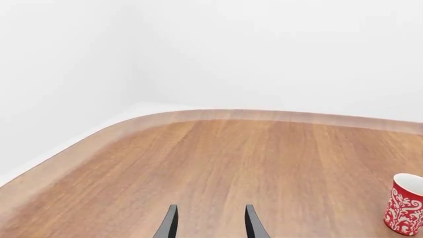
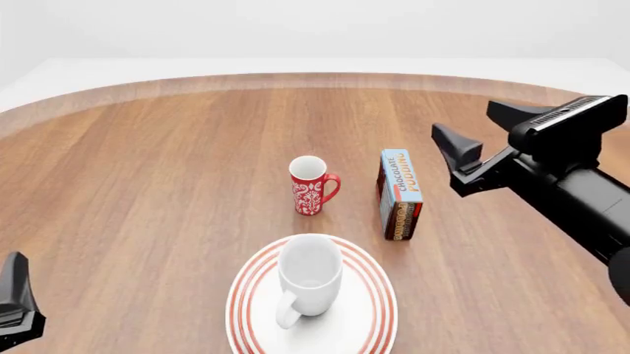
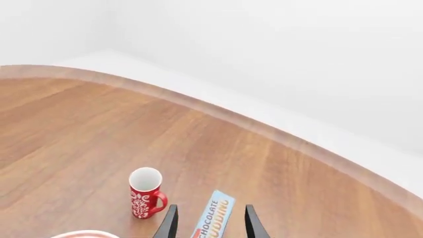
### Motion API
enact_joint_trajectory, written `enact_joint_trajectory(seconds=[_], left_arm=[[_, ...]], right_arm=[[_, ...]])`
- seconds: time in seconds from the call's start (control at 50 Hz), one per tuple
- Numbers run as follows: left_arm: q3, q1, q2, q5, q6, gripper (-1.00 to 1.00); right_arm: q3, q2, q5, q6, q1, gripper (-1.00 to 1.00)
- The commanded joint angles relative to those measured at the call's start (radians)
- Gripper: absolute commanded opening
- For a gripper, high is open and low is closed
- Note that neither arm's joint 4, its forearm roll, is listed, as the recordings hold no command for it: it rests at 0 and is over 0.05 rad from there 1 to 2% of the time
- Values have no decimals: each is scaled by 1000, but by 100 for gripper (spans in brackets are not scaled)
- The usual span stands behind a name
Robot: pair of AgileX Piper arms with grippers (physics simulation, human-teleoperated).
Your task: Pick up the white mug and put it on the plate, and put the chocolate pudding to the right of the plate.
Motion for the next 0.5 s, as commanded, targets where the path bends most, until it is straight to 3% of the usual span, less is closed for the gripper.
enact_joint_trajectory(seconds=[0.02,0.5], left_arm=[[1,0,0,-2,-3,100],[1,-3,0,-5,-8,100]], right_arm=[[-42,64,15,22,1,100],[-80,140,36,47,0,100]])
